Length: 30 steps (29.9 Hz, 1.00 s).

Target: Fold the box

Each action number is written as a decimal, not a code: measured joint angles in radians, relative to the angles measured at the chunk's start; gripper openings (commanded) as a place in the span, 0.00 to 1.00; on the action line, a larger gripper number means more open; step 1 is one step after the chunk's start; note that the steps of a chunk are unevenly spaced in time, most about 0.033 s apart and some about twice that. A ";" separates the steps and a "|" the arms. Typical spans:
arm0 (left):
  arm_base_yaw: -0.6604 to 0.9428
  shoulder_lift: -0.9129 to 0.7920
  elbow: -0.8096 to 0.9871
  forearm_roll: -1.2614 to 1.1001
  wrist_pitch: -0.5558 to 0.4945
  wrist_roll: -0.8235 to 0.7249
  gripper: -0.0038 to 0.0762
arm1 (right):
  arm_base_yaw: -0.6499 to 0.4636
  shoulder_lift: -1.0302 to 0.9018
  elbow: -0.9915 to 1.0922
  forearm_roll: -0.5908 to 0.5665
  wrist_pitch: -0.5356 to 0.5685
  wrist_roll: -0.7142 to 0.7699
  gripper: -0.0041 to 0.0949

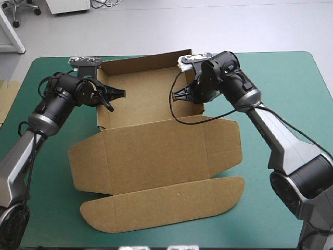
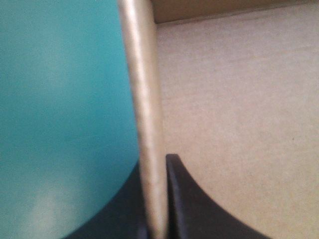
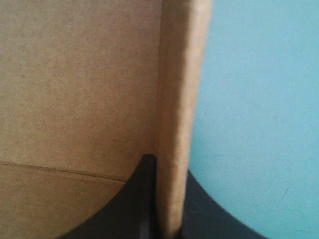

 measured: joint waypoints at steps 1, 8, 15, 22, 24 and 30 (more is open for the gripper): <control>0.000 0.003 0.000 0.003 0.015 0.002 0.04 | 0.000 0.007 0.000 0.005 0.001 0.000 0.04; 0.000 0.027 -0.003 0.009 0.078 0.024 0.04 | 0.001 0.035 0.000 0.023 0.003 0.000 0.04; 0.000 0.028 -0.006 0.009 0.096 0.035 0.04 | -0.002 0.038 0.000 0.035 0.003 0.000 0.04; 0.000 0.082 -0.009 0.001 0.092 0.038 0.04 | -0.003 0.038 0.011 0.037 0.003 0.003 0.04; 0.000 0.100 -0.009 -0.008 0.089 0.038 0.04 | -0.006 0.038 0.023 0.035 0.003 0.004 0.04; 0.011 0.130 -0.017 -0.065 0.088 0.073 0.04 | -0.027 0.043 0.067 0.043 0.003 0.006 0.04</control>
